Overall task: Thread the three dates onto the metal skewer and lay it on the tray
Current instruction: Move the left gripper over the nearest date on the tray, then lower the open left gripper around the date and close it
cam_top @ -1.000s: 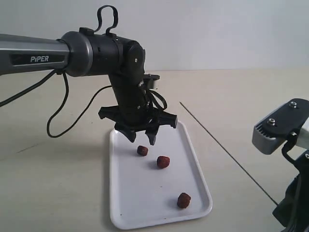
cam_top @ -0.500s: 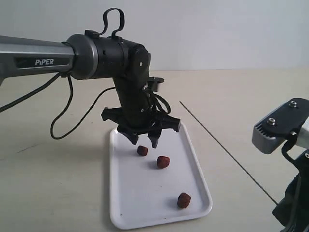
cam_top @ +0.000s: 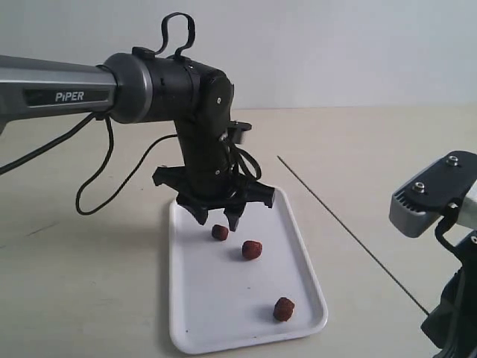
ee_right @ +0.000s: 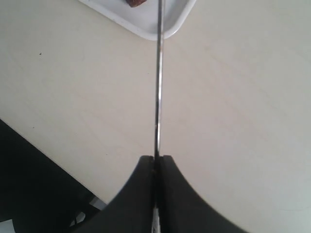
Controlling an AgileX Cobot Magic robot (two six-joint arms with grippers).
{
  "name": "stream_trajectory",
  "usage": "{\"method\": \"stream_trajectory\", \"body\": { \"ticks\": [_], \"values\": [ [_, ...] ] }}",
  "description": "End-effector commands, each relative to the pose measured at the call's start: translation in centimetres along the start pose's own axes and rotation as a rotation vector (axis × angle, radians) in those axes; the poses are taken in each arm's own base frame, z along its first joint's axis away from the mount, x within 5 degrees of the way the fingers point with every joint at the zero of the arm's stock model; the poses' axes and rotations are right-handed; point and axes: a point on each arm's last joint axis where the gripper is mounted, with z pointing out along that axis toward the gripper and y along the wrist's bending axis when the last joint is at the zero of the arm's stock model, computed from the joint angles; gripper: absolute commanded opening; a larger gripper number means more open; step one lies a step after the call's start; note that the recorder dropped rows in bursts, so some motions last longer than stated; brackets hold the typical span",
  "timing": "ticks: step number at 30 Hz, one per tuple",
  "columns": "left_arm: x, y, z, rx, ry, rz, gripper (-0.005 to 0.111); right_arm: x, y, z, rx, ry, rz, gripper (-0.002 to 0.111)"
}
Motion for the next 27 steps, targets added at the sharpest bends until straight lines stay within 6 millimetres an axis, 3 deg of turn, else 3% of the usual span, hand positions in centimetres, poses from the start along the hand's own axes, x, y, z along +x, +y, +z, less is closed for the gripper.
{"method": "stream_trajectory", "body": {
  "ticks": [1, 27],
  "values": [
    [0.0, -0.4, -0.1, 0.004, -0.022, -0.007, 0.05, 0.1, -0.1, -0.1, 0.008, -0.011, -0.001, 0.0],
    [0.2, -0.2, 1.7, -0.025, 0.024, -0.027, 0.05, 0.1, -0.1, -0.1, 0.007, -0.005, -0.001, 0.0]
  ]
}}
